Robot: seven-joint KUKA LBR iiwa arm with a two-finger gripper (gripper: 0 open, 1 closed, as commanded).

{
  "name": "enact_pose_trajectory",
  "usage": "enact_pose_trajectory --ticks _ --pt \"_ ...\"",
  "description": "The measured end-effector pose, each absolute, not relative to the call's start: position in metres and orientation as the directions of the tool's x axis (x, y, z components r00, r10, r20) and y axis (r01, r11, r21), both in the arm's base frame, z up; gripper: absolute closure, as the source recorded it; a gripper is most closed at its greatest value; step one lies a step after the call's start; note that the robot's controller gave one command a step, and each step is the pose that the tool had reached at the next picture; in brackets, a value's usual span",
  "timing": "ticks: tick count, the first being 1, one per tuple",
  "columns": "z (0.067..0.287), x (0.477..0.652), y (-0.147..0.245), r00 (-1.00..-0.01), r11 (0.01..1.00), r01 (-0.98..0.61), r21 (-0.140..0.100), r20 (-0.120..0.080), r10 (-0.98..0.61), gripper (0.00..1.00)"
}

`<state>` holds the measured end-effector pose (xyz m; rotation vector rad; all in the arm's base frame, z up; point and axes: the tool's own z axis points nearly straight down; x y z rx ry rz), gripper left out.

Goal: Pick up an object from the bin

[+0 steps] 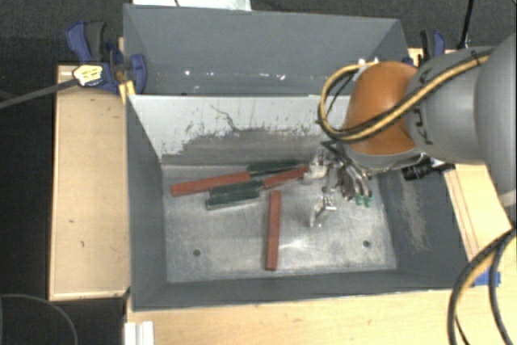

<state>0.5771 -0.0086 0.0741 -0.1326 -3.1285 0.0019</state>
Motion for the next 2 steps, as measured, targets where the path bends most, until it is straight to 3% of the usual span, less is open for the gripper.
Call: enact_pose_trajectory --ticks 1,2 --pt "0.074 0.577 -0.009 -0.996 0.996 0.084 -0.002 0.01 0.084 0.0" --pt "0.076 0.571 0.057 -0.997 0.997 -0.071 0.0 -0.013 -0.071 1.0"
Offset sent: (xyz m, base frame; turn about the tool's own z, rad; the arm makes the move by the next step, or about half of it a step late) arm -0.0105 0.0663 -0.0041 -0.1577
